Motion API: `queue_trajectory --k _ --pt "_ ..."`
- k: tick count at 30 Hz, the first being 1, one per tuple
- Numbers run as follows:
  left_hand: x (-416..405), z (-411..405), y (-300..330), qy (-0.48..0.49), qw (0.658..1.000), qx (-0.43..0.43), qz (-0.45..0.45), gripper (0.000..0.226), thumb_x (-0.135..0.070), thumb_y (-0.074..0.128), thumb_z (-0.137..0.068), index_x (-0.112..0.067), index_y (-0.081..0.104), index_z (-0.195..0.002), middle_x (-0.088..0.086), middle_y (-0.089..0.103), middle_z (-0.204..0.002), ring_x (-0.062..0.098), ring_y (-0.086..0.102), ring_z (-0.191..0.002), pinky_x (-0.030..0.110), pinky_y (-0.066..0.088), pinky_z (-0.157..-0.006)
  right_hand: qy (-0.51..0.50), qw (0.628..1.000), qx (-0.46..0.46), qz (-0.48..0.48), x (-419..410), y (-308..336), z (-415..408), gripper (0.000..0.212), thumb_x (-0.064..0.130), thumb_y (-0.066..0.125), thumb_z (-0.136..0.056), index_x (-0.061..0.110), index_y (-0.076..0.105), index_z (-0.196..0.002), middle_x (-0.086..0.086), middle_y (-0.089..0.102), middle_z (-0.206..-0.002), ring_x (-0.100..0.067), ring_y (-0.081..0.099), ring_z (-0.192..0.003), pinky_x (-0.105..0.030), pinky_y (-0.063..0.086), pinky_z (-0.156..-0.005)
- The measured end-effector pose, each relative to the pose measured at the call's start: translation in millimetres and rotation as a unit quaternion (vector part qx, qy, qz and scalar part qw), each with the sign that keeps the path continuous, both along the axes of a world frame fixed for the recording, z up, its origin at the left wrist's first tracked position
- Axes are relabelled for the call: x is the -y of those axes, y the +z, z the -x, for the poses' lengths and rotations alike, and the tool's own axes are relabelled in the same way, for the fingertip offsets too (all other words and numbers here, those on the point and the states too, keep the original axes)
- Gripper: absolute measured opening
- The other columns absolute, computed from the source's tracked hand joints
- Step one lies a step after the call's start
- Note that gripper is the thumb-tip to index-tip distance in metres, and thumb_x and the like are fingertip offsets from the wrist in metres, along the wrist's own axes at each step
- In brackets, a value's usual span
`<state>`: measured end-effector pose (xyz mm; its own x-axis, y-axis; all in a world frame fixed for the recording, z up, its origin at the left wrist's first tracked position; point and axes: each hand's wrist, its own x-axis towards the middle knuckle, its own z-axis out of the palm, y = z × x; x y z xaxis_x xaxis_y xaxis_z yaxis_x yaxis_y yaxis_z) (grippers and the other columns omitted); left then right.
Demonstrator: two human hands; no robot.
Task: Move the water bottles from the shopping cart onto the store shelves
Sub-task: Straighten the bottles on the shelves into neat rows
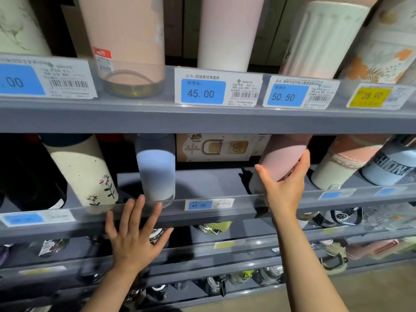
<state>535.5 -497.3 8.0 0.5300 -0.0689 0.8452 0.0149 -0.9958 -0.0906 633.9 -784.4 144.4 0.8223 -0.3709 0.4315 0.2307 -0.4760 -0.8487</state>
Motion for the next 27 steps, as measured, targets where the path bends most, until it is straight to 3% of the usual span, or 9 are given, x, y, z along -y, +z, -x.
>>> queue_trajectory --k 5,9,15,18,20,23,25,27 --pt "3 3 2 0.002 1.000 -0.016 0.012 0.088 -0.061 0.053 -0.081 -0.031 0.016 -0.155 0.004 0.008 -0.164 0.023 0.009 -0.150 0.057 0.008 -0.116 0.014 1.000 -0.016 0.012 21 1 -12 0.103 0.034 0.084 -0.071 0.018 0.019 -0.150 -0.005 0.037 -0.150 -0.023 0.040 -0.134 -0.044 0.036 -0.109" --pt "4 4 3 0.002 1.000 -0.023 0.015 0.090 -0.060 0.054 -0.081 -0.030 0.015 -0.156 0.005 0.008 -0.164 0.024 0.010 -0.150 0.060 0.013 -0.113 0.027 0.999 -0.017 0.017 23 3 -17 0.090 0.033 0.083 -0.072 0.017 0.029 -0.143 -0.006 0.048 -0.138 -0.025 0.047 -0.122 -0.037 0.042 -0.098" --pt "3 6 4 0.003 0.999 -0.036 0.013 0.088 -0.059 0.053 -0.082 -0.030 0.014 -0.155 0.005 0.005 -0.164 0.024 0.008 -0.150 0.063 0.014 -0.112 0.029 1.000 -0.008 0.007 26 -3 -17 0.100 0.030 0.083 -0.073 0.017 0.019 -0.150 -0.004 0.036 -0.149 -0.020 0.039 -0.131 -0.024 0.031 -0.099" --pt "3 6 5 0.003 0.999 -0.041 0.010 0.087 -0.059 0.052 -0.082 -0.030 0.015 -0.155 0.005 0.005 -0.164 0.024 0.008 -0.150 0.062 0.012 -0.113 0.024 1.000 -0.008 0.001 24 -3 -16 0.104 0.033 0.083 -0.073 0.020 0.015 -0.151 -0.006 0.035 -0.150 -0.022 0.039 -0.132 -0.028 0.034 -0.102" --pt "3 7 5 0.003 0.999 -0.042 0.008 0.087 -0.059 0.052 -0.082 -0.031 0.014 -0.155 0.005 0.005 -0.164 0.024 0.008 -0.150 0.060 0.011 -0.114 0.007 1.000 0.011 -0.024 19 -2 -11 0.108 0.032 0.085 -0.071 0.021 0.014 -0.151 -0.010 0.033 -0.149 -0.023 0.039 -0.132 -0.032 0.037 -0.103" --pt "1 7 4 0.005 0.999 -0.031 0.009 0.084 -0.059 0.050 -0.085 -0.031 0.015 -0.155 0.005 0.007 -0.164 0.024 0.009 -0.150 0.058 0.009 -0.116 -0.018 0.995 0.066 -0.077 6 -5 8 0.106 0.034 0.085 -0.071 0.021 0.016 -0.151 -0.011 0.026 -0.149 -0.021 0.035 -0.136 -0.014 0.029 -0.102" --pt "1 6 3 0.004 1.000 -0.024 0.009 0.077 -0.060 0.044 -0.090 -0.031 0.015 -0.155 0.005 0.007 -0.164 0.024 0.009 -0.150 0.057 0.007 -0.116 -0.022 0.993 0.106 -0.055 -5 -7 24 0.097 0.040 0.078 -0.075 0.021 0.020 -0.150 -0.012 0.027 -0.149 -0.022 0.032 -0.138 -0.008 0.024 -0.106" --pt "1 6 4 0.004 1.000 -0.021 0.010 0.072 -0.061 0.039 -0.093 -0.032 0.016 -0.155 0.004 0.006 -0.164 0.023 0.007 -0.150 0.056 0.007 -0.116 -0.008 0.991 0.132 -0.031 -21 -8 40 0.084 0.037 0.073 -0.079 0.024 0.024 -0.145 -0.014 0.029 -0.147 -0.023 0.033 -0.136 -0.010 0.022 -0.109"
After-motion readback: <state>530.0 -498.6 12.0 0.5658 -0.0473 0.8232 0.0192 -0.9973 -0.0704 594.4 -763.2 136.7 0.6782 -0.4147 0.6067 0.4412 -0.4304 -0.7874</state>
